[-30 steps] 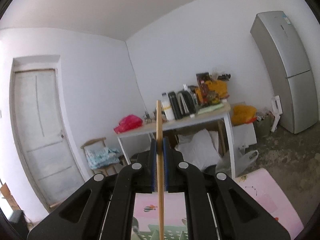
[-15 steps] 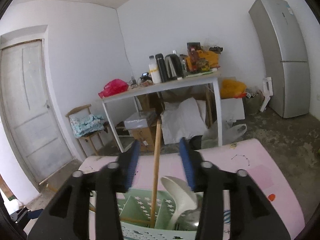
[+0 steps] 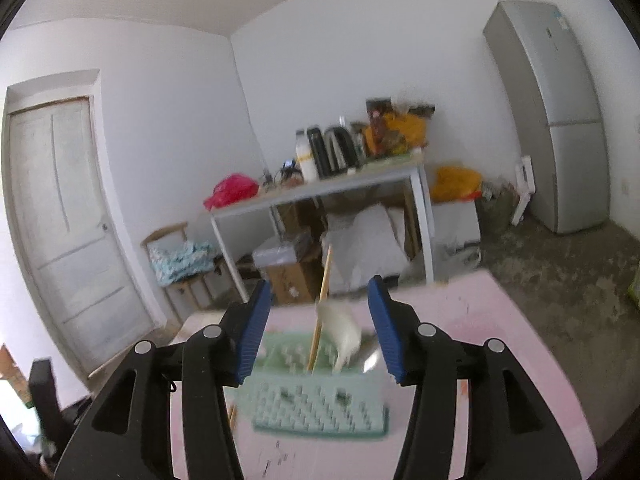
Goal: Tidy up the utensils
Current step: 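Lower the right chopstick into the green holder and open the right gripper, then move the right gripper back down toward the remaining chopsticks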
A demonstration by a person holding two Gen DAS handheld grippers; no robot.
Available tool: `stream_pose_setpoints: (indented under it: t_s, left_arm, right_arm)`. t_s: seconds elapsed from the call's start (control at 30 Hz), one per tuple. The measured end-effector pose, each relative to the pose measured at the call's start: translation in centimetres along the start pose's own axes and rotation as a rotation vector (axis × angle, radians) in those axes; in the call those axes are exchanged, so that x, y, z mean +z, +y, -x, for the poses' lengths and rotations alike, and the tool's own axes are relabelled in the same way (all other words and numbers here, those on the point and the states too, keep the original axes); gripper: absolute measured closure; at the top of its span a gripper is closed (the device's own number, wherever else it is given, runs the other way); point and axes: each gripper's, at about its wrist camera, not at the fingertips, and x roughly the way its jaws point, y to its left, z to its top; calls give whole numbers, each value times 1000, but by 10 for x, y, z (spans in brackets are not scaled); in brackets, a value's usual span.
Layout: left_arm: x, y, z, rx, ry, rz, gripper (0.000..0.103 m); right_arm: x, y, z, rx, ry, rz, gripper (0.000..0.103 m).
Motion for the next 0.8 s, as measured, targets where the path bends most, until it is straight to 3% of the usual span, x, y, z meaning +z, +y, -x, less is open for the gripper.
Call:
stream_pose_setpoints:
  t_s: [0.23, 0.4, 0.53, 0.8]
  left_arm:
    - [-18, 5, -13, 7, 78, 23, 10]
    - [-33, -3, -35, -10, 177, 34, 10]
    - [-43, -11, -50, 7, 233, 4, 10]
    - [-53, -3, -58, 33, 285, 29, 10]
  right_arm:
    - [-78, -2, -12, 92, 288, -153, 53]
    - [-133, 8, -29, 115, 474, -234, 53]
    - [-152, 16, -32, 122, 535, -237, 53]
    - [-158, 15, -30, 127, 554, -236, 53]
